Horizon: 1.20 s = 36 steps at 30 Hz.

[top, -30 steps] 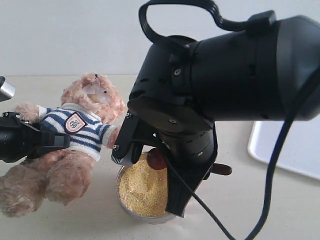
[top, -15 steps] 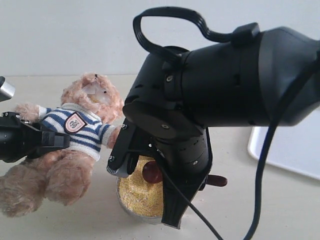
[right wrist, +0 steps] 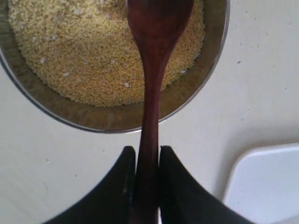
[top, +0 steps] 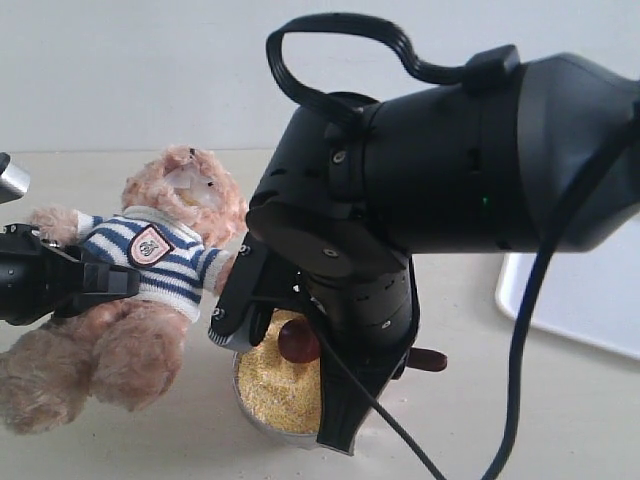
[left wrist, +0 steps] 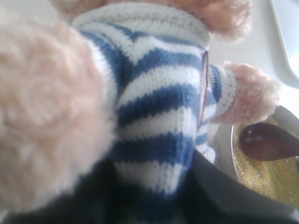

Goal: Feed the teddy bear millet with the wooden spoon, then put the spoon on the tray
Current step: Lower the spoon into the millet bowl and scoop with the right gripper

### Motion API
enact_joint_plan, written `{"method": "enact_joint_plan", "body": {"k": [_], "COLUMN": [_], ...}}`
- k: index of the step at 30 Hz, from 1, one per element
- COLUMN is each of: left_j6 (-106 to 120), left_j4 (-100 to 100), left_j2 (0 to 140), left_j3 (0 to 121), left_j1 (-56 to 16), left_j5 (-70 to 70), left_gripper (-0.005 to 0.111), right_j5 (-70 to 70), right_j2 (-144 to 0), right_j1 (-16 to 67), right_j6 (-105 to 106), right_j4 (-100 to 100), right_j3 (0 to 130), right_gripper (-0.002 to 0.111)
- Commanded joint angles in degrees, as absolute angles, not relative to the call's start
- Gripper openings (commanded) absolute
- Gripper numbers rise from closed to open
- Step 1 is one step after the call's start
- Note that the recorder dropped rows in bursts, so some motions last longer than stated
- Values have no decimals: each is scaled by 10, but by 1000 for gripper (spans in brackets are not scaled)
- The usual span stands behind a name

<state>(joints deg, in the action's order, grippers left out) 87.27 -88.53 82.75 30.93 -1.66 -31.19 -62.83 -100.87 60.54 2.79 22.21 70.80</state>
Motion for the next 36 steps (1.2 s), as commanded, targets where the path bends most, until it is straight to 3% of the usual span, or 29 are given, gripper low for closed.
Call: {"method": "enact_joint_plan", "body": {"k": [1, 36], "left_j6": [875, 875], "left_j4": [-895, -895], "left_j2": [827, 827], "left_j3": [310, 310], "left_j1": [-19, -19], "left_j5": [-315, -315], "left_gripper": [5, 5], "right_j5": [-625, -649], "right_j2": [-1010, -992], "right_j1": [605, 605], "right_j6": [35, 26], "right_j4": [223, 204], "right_j3": [707, 707], "right_gripper": [0, 0]}}
